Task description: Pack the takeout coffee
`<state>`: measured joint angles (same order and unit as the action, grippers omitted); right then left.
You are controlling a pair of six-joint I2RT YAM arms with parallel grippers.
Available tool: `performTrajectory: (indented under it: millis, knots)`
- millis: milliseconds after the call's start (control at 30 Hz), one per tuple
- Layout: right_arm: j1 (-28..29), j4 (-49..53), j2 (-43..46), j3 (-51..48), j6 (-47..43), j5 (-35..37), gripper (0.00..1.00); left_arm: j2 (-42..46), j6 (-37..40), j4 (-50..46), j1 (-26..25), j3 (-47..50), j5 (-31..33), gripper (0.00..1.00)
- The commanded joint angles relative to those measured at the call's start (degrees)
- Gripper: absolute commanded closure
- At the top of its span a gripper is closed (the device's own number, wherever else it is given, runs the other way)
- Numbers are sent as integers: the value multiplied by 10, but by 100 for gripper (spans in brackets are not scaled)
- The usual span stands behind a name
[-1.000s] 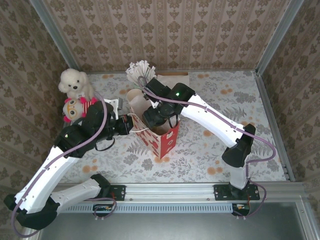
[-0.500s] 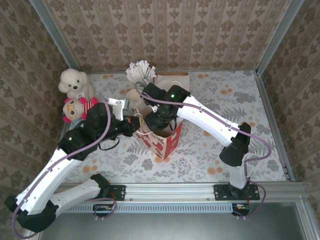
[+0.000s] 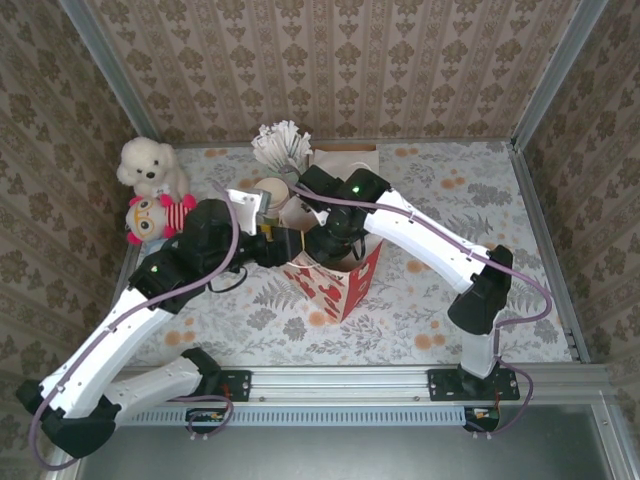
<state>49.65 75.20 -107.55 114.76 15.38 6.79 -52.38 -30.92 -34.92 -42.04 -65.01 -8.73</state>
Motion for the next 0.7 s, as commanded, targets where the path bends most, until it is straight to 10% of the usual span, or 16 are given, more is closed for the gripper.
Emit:
performTrajectory:
  millis: [0,200,667]
  knots:
    - [13,-29,28,-20,8,-37,59,35,24,-56,46,-31,78,11]
    - [24,-40,43,-40,17,-24,59,9,104,-71,132,-31,106,9]
    - [23,-49,61,-65,26,-9,59,-230,271,-131,139,-172,-74,28]
